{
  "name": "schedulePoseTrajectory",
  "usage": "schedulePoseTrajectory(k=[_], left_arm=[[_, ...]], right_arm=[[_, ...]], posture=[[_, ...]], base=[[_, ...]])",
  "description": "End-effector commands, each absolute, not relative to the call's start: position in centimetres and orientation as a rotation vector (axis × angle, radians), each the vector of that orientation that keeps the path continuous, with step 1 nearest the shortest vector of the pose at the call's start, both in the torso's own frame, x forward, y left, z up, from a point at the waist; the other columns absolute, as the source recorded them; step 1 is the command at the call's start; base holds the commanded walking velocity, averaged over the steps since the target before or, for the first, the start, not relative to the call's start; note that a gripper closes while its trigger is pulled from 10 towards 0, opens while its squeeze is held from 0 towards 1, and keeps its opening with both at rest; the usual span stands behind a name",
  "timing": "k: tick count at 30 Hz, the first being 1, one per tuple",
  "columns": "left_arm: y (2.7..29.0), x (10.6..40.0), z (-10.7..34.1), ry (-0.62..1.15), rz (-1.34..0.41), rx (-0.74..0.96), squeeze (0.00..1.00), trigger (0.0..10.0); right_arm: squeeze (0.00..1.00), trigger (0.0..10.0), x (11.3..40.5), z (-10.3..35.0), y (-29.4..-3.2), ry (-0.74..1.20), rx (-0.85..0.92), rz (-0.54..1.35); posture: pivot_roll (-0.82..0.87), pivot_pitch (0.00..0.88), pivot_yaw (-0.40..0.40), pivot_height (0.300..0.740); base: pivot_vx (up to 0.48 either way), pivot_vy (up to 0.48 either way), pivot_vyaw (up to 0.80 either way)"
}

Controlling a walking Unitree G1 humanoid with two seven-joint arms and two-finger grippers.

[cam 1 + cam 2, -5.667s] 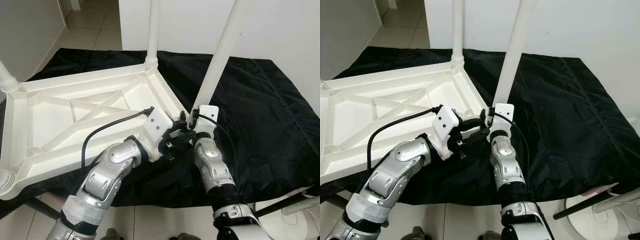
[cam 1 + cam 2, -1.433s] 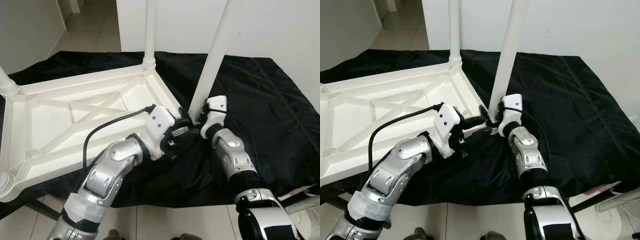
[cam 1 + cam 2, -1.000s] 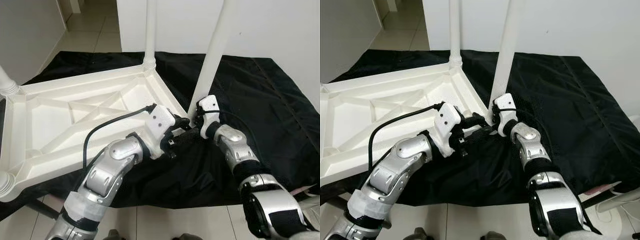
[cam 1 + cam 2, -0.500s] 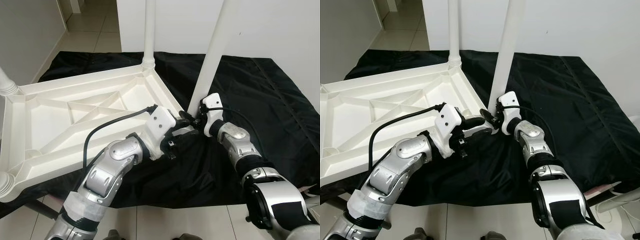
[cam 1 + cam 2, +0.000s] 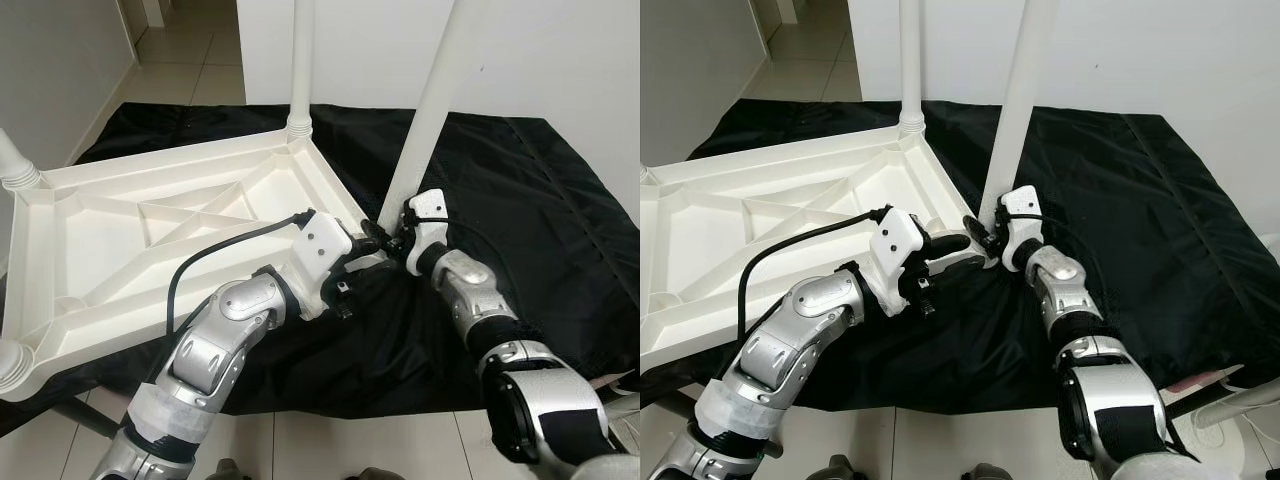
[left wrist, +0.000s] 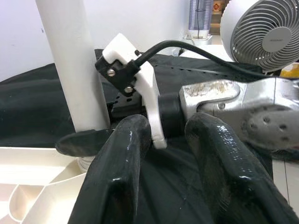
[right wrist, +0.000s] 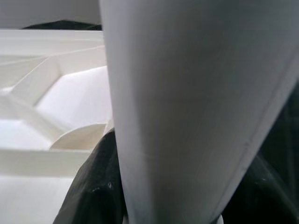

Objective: Building children table

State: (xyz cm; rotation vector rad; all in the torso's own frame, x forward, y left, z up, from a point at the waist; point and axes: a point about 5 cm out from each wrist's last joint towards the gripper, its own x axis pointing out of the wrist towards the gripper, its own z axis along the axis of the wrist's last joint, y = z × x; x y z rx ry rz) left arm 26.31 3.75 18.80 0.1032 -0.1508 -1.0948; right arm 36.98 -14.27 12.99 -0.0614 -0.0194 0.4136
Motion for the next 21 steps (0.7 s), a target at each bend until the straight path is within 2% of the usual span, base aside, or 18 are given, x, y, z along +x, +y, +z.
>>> schedulePoseTrajectory(k=[1,7,9,11,13,15,21], left_arm=[[3.7,26.2,18.3,-0.135,-1.102,0.105,0.00,10.0],[3.8,26.2,18.0,-0.125,-1.100,0.113,0.00,10.0],[3.9,26.2,17.5,-0.111,-1.091,0.118,0.00,10.0],[3.9,26.2,17.5,-0.111,-1.091,0.118,0.00,10.0],[4.1,26.3,17.1,-0.098,-1.078,0.122,0.00,10.0],[4.1,26.4,16.9,-0.093,-1.071,0.124,0.00,10.0],[4.0,26.4,16.9,-0.095,-1.070,0.124,0.00,10.0]], right_arm=[[0.00,10.0,36.7,12.0,-14.3,0.026,-0.033,0.331],[0.00,10.0,36.5,11.7,-13.0,0.030,-0.004,0.171],[0.00,10.0,36.1,11.3,-12.5,0.024,-0.009,0.055],[0.00,10.0,36.1,11.3,-12.5,0.024,-0.009,0.055],[0.00,10.0,35.4,11.1,-12.1,0.018,0.017,-0.102],[0.00,10.0,35.0,11.4,-11.2,0.001,0.043,-0.142],[0.00,10.0,34.9,12.0,-10.6,-0.024,0.040,-0.103]], posture=[[-0.02,0.000,-0.021,0.740],[-0.02,0.000,-0.020,0.740],[-0.02,0.000,-0.020,0.740],[-0.02,0.000,-0.020,0.740],[-0.02,0.000,-0.019,0.740],[-0.02,0.000,-0.016,0.740],[-0.02,0.000,-0.016,0.740]], base=[[0.000,0.000,0.00],[0.000,0.000,0.00],[0.000,0.000,0.00],[0.000,0.000,0.00],[0.000,0.000,0.00],[0.000,0.000,0.00],[0.000,0.000,0.00]])
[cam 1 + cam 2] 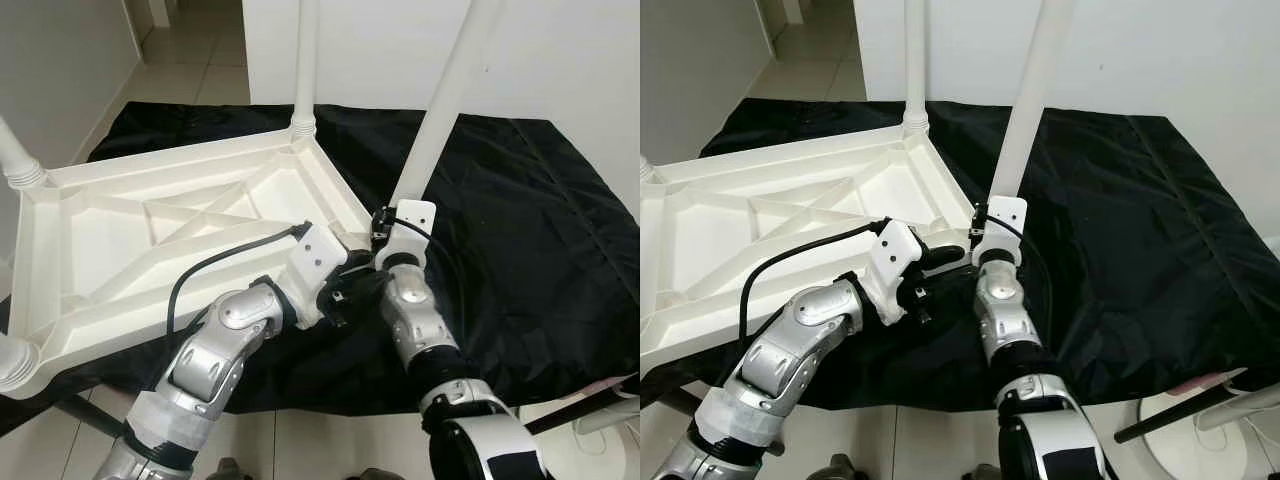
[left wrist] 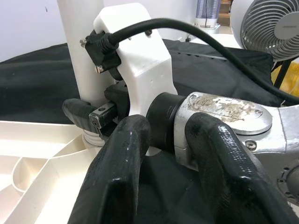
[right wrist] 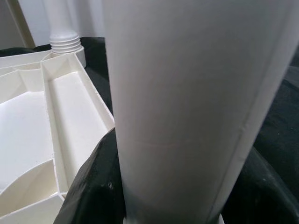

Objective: Building children table

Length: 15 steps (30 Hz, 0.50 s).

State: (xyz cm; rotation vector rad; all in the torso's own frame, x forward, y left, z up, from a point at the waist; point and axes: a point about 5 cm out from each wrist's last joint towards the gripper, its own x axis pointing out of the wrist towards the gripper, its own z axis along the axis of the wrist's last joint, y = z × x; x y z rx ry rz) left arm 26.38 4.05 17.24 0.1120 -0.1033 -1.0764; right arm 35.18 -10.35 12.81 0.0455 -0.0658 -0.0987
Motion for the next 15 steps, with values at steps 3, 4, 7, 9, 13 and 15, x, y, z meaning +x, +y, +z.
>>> schedulePoseTrajectory(k=[3,4,7,9,13,15], left_arm=[[4.0,26.5,16.9,-0.096,-1.070,0.131,0.00,10.0],[4.1,26.5,17.0,-0.098,-1.068,0.132,0.00,10.0],[4.1,26.5,17.0,-0.100,-1.067,0.133,0.00,10.0],[4.0,26.4,17.0,-0.102,-1.067,0.132,0.00,10.0],[3.9,26.4,17.0,-0.105,-1.068,0.132,0.00,10.0],[3.9,26.4,17.0,-0.107,-1.068,0.133,0.00,10.0]], right_arm=[[0.00,10.0,35.0,12.2,-10.7,-0.034,0.051,-0.109],[0.00,10.0,35.0,12.5,-10.7,-0.045,0.060,-0.110],[0.00,10.0,35.0,12.7,-10.7,-0.057,0.065,-0.111],[0.00,10.0,34.9,13.1,-10.7,-0.083,0.057,-0.102],[1.00,10.0,34.8,13.6,-10.8,-0.119,0.087,-0.070],[1.00,10.0,34.8,13.9,-11.1,-0.137,0.101,-0.049]], posture=[[-0.02,0.000,-0.023,0.740],[-0.02,0.000,-0.023,0.740],[-0.02,0.000,-0.025,0.740],[-0.02,0.000,-0.025,0.740],[-0.02,0.000,-0.026,0.740],[-0.02,0.000,-0.026,0.740]], base=[[0.000,0.000,0.00],[0.000,0.000,0.00],[0.000,0.000,0.00],[0.000,0.000,0.00],[0.000,0.000,0.00],[0.000,0.000,0.00]])
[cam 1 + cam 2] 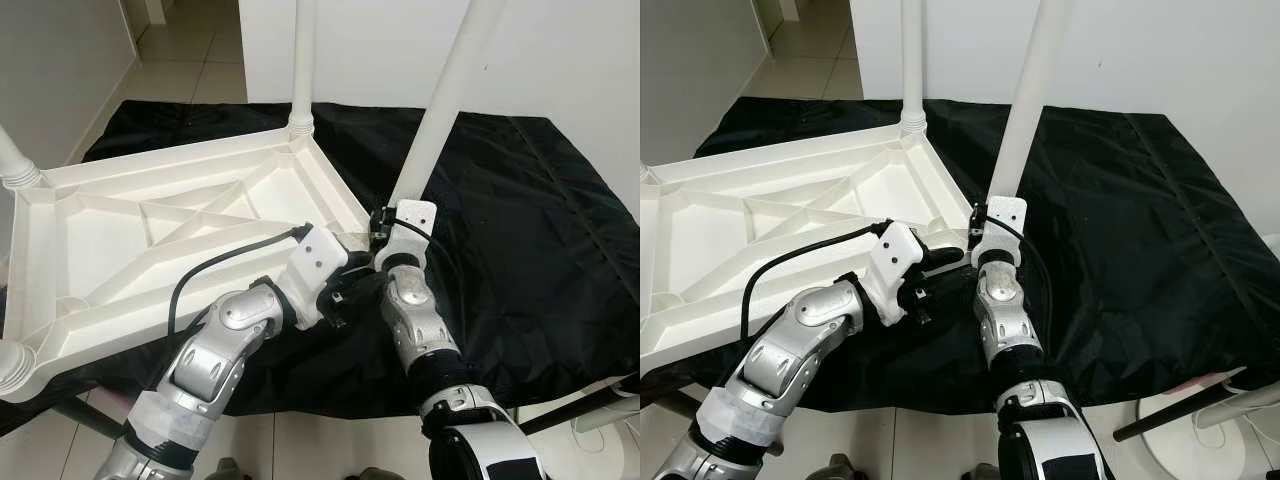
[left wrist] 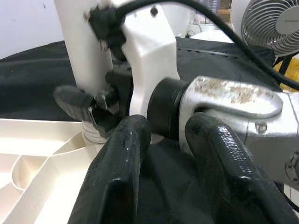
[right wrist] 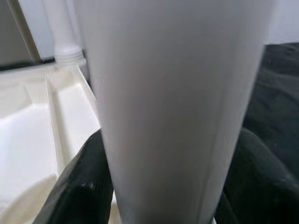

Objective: Building children table

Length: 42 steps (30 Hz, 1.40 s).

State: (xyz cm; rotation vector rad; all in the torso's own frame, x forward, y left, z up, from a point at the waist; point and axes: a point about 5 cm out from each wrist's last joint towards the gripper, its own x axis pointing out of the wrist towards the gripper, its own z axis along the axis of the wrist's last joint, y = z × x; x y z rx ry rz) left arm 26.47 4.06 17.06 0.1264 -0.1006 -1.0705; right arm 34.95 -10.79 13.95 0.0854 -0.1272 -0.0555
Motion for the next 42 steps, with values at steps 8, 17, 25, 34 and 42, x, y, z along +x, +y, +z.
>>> schedulePoseTrajectory(k=[8,17,25,34,42], left_arm=[[4.0,26.4,16.8,-0.104,-1.070,0.144,0.00,10.0],[3.9,26.5,16.8,-0.106,-1.075,0.158,0.00,10.0],[3.7,26.5,16.3,-0.097,-1.077,0.179,0.00,10.0],[3.4,26.7,15.7,-0.091,-1.069,0.204,0.00,10.0],[3.6,26.7,15.9,-0.102,-1.052,0.209,0.00,10.0]], right_arm=[[0.00,10.0,34.9,14.0,-12.5,-0.122,0.079,0.107],[0.00,10.0,35.3,12.6,-14.8,-0.027,-0.103,0.451],[0.00,10.0,36.3,13.5,-15.0,-0.028,-0.171,0.552],[0.00,10.0,37.5,14.5,-14.6,0.008,-0.233,0.643],[0.00,0.0,37.5,13.9,-15.2,0.078,-0.246,0.700]], posture=[[-0.03,0.000,-0.028,0.740],[-0.02,0.000,-0.021,0.740],[-0.01,0.000,-0.017,0.740],[-0.01,0.000,-0.024,0.740],[0.01,0.000,-0.034,0.740]], base=[[0.000,0.000,0.00],[0.000,0.000,0.00],[0.000,0.000,0.00],[0.000,0.000,0.00],[0.000,0.000,0.00]])
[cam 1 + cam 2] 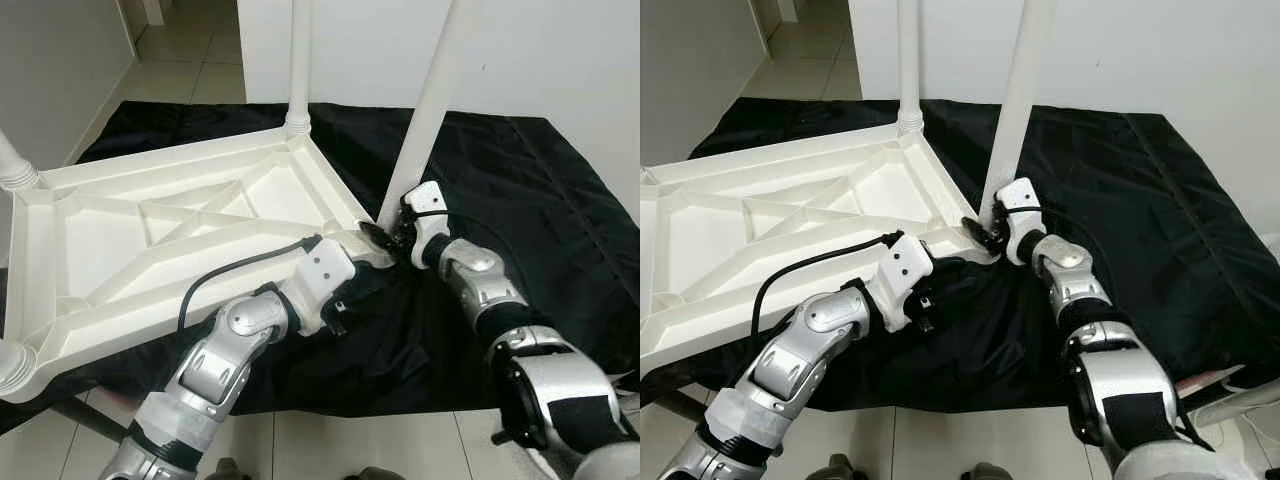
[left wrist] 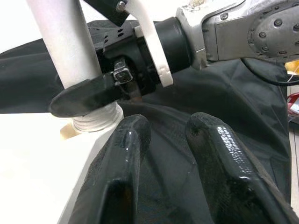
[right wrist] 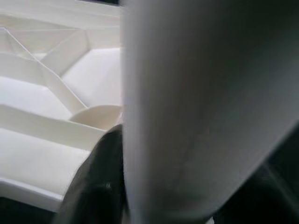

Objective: Building children table

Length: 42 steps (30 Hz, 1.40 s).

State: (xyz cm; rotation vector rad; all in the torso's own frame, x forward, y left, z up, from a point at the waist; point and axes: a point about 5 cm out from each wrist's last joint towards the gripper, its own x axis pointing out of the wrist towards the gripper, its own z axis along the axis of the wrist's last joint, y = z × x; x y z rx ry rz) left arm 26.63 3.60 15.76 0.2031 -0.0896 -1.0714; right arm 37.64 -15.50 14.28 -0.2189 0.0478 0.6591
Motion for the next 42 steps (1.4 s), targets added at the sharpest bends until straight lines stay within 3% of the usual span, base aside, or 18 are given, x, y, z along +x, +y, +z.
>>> schedulePoseTrajectory(k=[1,8,9,10,26,36,42], left_arm=[[3.6,26.7,15.9,-0.102,-1.052,0.209,0.00,10.0],[3.7,26.7,15.9,-0.106,-1.043,0.210,0.00,10.0],[3.7,26.6,15.9,-0.107,-1.043,0.210,0.00,10.0],[3.7,26.6,15.9,-0.107,-1.042,0.211,0.00,10.0],[4.0,27.0,15.5,-0.031,-0.971,0.165,0.00,10.0],[4.4,26.9,14.9,-0.009,-0.946,0.168,0.00,10.0],[4.6,26.8,14.7,-0.002,-0.935,0.168,0.00,10.0]], right_arm=[[0.00,0.0,37.5,13.9,-15.2,0.078,-0.246,0.700],[0.00,0.0,37.3,13.4,-15.7,0.102,-0.232,0.715],[0.00,8.1,37.4,13.4,-15.7,0.104,-0.212,0.702],[0.00,10.0,37.4,13.3,-15.7,0.106,-0.189,0.690],[0.00,10.0,37.7,11.9,-14.2,0.085,-0.023,0.164],[0.00,10.0,35.7,11.5,-11.0,0.081,0.120,-0.203],[0.00,10.0,34.5,11.6,-10.2,0.088,0.092,-0.275]], posture=[[0.01,0.000,-0.034,0.740],[0.01,0.000,-0.040,0.740],[0.01,0.000,-0.042,0.740],[0.01,0.000,-0.044,0.740],[0.00,0.000,-0.054,0.740],[0.00,0.000,-0.048,0.740],[-0.01,0.000,-0.050,0.740]], base=[[0.000,0.000,0.00],[0.000,0.000,0.00],[0.000,0.000,0.00],[0.000,0.000,0.00],[0.000,0.000,0.00],[0.000,0.000,0.00],[0.000,0.000,0.00]])
